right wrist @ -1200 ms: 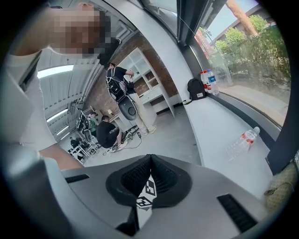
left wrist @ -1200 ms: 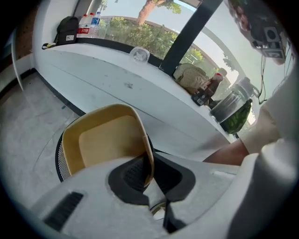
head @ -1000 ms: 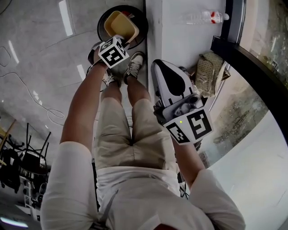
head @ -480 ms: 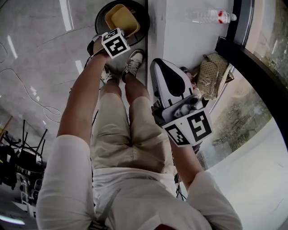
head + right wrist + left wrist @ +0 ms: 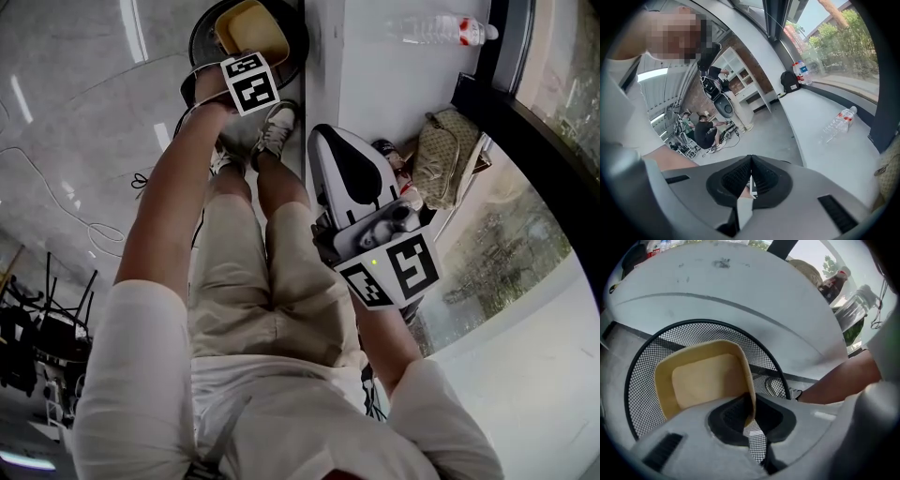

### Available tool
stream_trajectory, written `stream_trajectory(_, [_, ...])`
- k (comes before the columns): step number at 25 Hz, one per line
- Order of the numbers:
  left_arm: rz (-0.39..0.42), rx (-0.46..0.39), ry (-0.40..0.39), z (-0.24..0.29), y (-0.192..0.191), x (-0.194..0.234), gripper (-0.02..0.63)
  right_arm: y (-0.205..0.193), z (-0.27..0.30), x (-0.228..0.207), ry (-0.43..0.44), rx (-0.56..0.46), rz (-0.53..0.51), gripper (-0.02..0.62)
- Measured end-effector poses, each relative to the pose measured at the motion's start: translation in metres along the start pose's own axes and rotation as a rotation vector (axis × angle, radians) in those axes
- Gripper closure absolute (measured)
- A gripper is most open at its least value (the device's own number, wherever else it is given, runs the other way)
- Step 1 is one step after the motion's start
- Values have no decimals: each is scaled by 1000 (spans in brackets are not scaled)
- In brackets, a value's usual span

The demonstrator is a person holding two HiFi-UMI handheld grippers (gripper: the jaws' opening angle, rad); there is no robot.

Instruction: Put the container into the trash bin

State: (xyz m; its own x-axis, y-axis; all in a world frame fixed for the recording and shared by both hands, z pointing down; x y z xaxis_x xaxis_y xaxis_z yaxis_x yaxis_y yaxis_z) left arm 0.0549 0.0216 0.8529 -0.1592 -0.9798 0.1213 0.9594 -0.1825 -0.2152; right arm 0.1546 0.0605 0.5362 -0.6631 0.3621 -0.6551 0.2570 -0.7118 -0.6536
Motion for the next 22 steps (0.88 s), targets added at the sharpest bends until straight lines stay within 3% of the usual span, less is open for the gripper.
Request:
stream_trajectory(5, [-23, 1, -13, 8, -6, 2, 577, -8, 4, -2, 2, 5, 16, 594])
stream_trajectory(12, [-143, -27, -59, 15, -12, 5, 548, -16, 10, -4, 5, 10, 24, 594])
stream_trajectory(22, [-161, -51, -91, 24, -15, 10, 454, -26, 21, -6, 15, 25, 23, 594])
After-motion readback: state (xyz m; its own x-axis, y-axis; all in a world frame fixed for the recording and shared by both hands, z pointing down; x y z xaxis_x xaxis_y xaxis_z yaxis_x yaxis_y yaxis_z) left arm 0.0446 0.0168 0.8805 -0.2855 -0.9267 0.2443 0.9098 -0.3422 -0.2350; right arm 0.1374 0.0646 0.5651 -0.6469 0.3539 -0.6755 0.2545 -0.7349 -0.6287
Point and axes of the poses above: the fingertips, and each gripper's own axes: z forward along the fingers, x to its left, y out of its top, the point moved 8 cm from there along -z, backward along the fingers, and after that the axes turned 15 degrees about y, right-handed, at the moved point
